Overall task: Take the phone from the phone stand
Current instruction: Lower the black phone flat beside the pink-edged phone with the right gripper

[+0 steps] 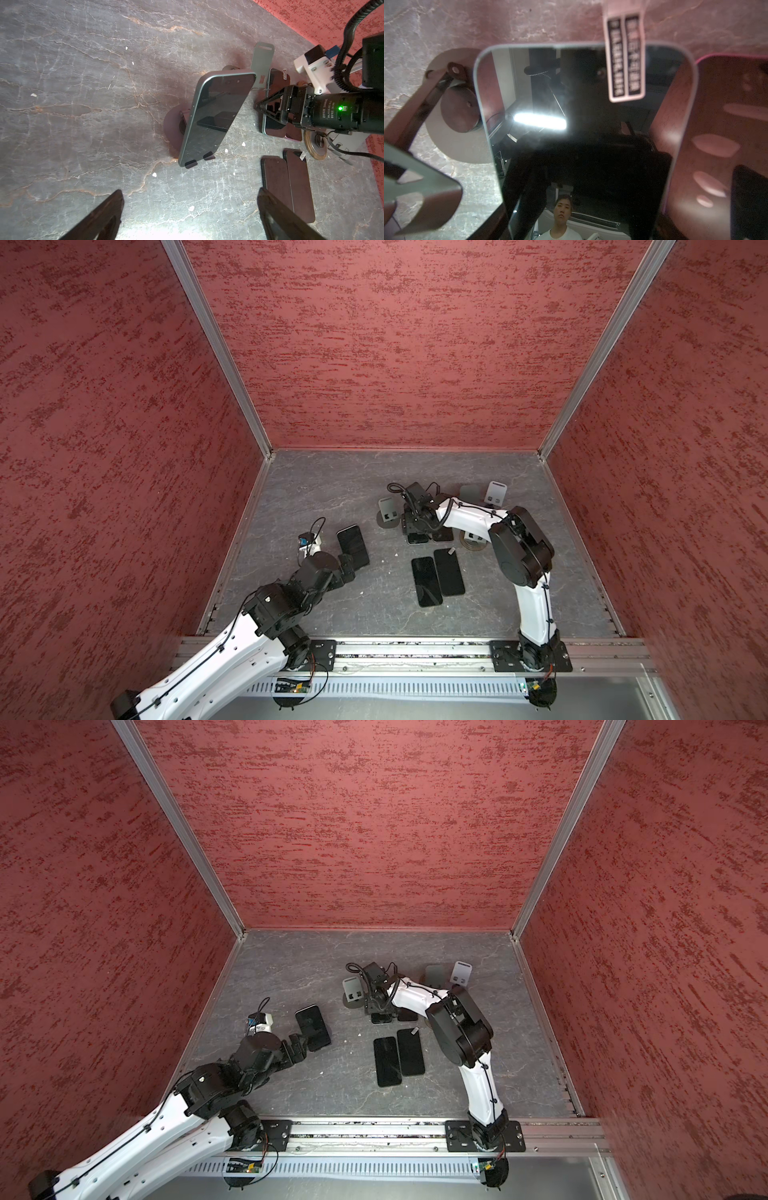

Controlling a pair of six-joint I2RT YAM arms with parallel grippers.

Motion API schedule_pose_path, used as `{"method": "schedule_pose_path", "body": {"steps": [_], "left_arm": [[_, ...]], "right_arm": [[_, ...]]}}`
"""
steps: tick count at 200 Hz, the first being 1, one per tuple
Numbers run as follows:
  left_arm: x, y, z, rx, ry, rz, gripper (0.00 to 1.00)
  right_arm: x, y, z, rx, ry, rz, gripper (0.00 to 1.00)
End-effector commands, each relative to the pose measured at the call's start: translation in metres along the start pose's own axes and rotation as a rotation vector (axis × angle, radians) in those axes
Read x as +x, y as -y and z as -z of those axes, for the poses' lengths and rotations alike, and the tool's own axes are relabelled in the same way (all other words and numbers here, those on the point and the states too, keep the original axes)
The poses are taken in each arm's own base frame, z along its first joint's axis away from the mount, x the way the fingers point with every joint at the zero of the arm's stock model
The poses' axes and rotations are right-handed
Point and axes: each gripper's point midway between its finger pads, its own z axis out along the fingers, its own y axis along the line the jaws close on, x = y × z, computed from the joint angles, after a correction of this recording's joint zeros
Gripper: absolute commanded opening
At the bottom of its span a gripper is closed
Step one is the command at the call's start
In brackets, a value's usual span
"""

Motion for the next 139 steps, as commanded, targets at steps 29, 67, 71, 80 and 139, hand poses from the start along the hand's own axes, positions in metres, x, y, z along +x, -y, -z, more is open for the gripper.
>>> {"method": "schedule_pose_path", "body": {"steps": [29,67,71,80,139], "left_arm": [[-0.001,-0.006,0.001,-0.027,0.007,-0.008,1.00],[-0.002,-0.006,0.001,-0.027,0.011,-0.015,1.00],[-0.002,-0.005,0.001,-0.027,0.012,-0.016,1.00],[-0.003,-0.005,0.001,-0.024,0.013,-0.016,1.00],[-0.003,-0.004,0.000,-0.022,0.013,-0.017,1.00]], "right_arm": [[0.019,0.020,-0.013,0.135,-0.069,0.014,0.72],[0.019,0.026,-0.014,0.177,-0.058,0.023,0.73],[0.019,0.026,-0.014,0.181,-0.056,0.021,0.73],[0.018,0.028,-0.013,0.189,-0.054,0.026,0.73],[0.016,0.023,-0.015,0.199,-0.050,0.045,0.75]]}}
